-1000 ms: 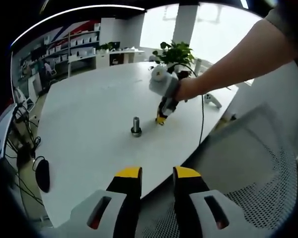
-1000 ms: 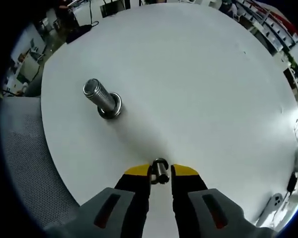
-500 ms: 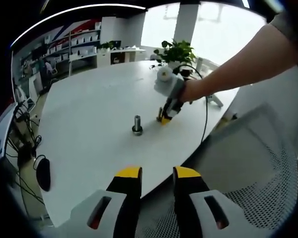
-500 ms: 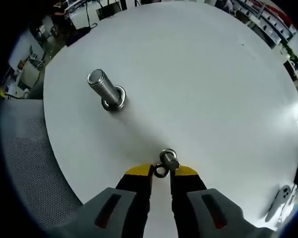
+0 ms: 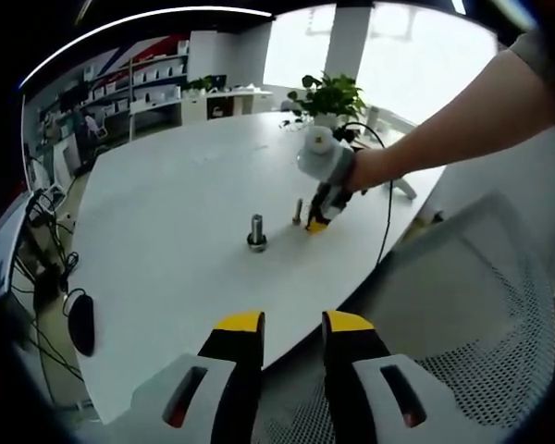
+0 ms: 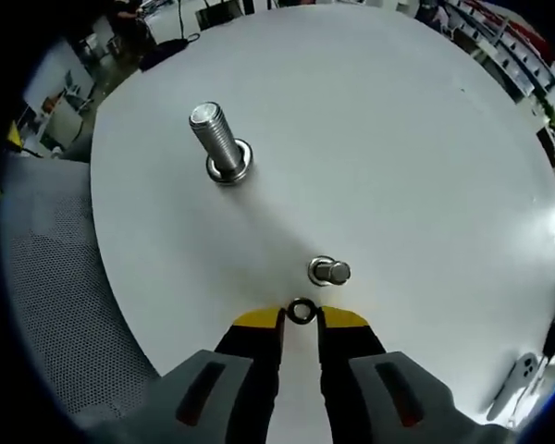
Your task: Place the washer onto the threaded stud by aligning its center hole with the stud, sliding it down to the base, and recovering from edge contact or off-axis alignment until the washer reaches the visible bottom stop.
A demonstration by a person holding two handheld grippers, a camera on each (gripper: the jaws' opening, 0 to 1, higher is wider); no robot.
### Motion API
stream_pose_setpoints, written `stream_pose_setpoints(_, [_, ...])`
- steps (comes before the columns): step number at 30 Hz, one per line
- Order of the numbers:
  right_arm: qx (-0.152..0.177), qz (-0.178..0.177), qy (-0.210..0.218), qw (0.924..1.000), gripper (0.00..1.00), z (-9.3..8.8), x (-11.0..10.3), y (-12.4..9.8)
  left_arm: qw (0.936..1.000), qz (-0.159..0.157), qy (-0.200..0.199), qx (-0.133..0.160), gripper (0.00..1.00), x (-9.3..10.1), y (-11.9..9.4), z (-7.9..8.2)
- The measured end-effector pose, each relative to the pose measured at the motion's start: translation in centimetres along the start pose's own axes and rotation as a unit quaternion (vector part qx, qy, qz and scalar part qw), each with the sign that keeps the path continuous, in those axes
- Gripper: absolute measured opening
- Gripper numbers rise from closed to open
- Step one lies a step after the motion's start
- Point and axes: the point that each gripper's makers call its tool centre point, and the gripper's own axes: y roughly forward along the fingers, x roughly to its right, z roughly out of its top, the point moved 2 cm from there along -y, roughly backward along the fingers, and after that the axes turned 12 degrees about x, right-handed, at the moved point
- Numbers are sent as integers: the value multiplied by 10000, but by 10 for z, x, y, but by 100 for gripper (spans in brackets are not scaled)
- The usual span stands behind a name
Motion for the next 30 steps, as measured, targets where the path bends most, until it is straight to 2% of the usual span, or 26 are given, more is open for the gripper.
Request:
stream_pose_setpoints(8, [-108, 32, 28, 9999, 17, 0, 1, 0, 10000, 12, 12, -8, 23, 0, 0, 0])
stream_pose_setpoints(10, [-251, 96, -329, 9991, 17, 0, 1, 0, 10000, 7, 22, -16, 22, 0, 0, 0])
stream_pose_setpoints(14, [-382, 105, -374, 9985, 16, 1, 2, 3, 10000, -6, 31, -27, 22, 0, 0, -1])
stream_pose_setpoints(21, [-680, 99, -167, 9975, 15, 1, 13, 10, 10000, -25, 42, -51, 22, 1, 0, -2])
stream_pose_setpoints(26, [-1091, -73, -580, 9923, 15, 3, 12, 13, 10000, -28, 43, -49, 22, 1, 0, -2])
stream_pose_setpoints(28, [-1138, -153, -482, 9922, 14, 3, 12, 12, 10000, -32, 48, -64, 22, 2, 0, -2])
stream_pose_setpoints(30, [-1009, -266, -179, 9944, 14, 2, 14, 12, 10000, -33, 46, -51, 22, 1, 0, -2])
